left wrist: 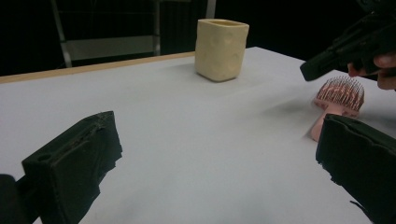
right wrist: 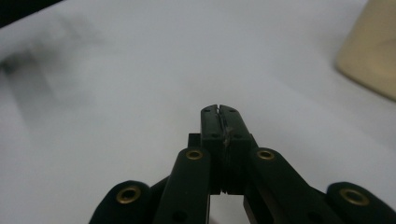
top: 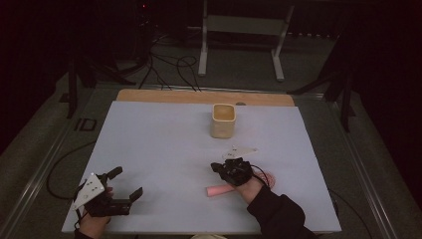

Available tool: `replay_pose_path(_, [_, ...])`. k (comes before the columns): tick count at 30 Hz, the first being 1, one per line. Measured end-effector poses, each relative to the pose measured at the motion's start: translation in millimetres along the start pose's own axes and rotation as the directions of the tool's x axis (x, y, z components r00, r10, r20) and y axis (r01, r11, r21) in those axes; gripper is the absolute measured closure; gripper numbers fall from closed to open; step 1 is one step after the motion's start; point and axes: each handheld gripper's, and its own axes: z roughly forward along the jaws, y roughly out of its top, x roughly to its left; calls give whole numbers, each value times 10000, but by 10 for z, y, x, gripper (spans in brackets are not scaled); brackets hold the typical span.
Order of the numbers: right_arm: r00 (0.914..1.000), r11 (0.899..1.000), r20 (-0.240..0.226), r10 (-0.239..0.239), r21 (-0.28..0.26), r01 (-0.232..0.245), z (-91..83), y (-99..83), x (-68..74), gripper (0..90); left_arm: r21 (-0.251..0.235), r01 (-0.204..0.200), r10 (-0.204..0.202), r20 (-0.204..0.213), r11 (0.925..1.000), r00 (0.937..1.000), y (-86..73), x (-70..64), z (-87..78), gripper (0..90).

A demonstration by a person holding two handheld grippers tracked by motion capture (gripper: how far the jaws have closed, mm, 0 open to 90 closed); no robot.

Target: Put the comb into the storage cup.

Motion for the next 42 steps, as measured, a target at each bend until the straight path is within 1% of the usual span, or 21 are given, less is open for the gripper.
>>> replay_pose_path(2, [9998,9995,-29,-172,254,172,32,-22,15,900,24,21,-21,26,10000,10000,-2,4,2,1])
replay_pose_path(6, [9995,9971,-179,-276,711,289,98,-68,52,900,25,40,-40,25,10000,10000,-3,5,4,1])
replay_pose_path(9, [9992,9942,-202,-349,1011,368,145,-105,69,900,12,70,-70,22,10000,10000,-4,8,2,1])
replay_pose_path(10, [9990,9916,-216,-382,1229,406,178,-130,72,900,14,75,-75,23,10000,10000,-5,10,0,1])
replay_pose_path(11, [9990,9916,-216,-382,1229,406,178,-130,72,900,10,76,-76,27,10000,10000,-5,10,0,1])
replay_pose_path(13, [9992,9895,-245,-331,1398,362,206,-155,82,900,15,86,-86,39,10000,10000,-5,12,1,1])
replay_pose_path(14, [9988,9870,-286,-391,1547,431,228,-181,93,900,14,84,-84,41,10000,10000,-6,12,2,1])
replay_pose_path(15, [9988,9870,-286,-391,1547,431,228,-181,93,900,23,81,-81,32,10000,10000,-6,12,2,1])
replay_pose_path(18, [9984,9827,-289,-482,1775,526,251,-211,104,900,29,85,-86,45,10000,10000,-6,11,2,1])
replay_pose_path(20, [9987,9813,-291,-409,1871,456,259,-231,112,900,21,83,-83,43,10000,10000,-6,12,0,1])
replay_pose_path(22, [9990,9801,-310,-335,1946,389,250,-238,112,900,5,94,-94,37,10000,9999,-6,13,-1,1])
replay_pose_path(24, [9986,9801,-321,-416,1928,470,229,-248,112,900,-3,139,-139,45,9999,9999,-7,17,-1,1])
replay_pose_path(30, [9987,9774,-418,-299,2081,380,159,-309,136,900,7,116,-116,62,9999,9999,-7,14,-1,1])
replay_pose_path(32, [9980,9755,-452,-432,2139,519,137,-339,142,900,14,117,-117,43,9999,9999,-6,14,-2,1])
replay_pose_path(33, [9983,9758,-459,-365,2140,456,126,-351,148,900,10,117,-117,41,9999,9999,-6,14,-2,1])
replay_pose_path(37, [9978,9729,-491,-445,2248,545,58,-388,151,900,26,130,-130,24,9999,9999,-7,15,-1,1])
replay_pose_path(38, [9978,9716,-564,-352,2319,474,33,-410,153,900,12,133,-133,34,9999,9999,-7,14,0,1])
replay_pose_path(42, [9979,9697,-562,-335,2400,461,3,-446,165,900,24,152,-152,16,9999,9999,-7,16,-1,1])
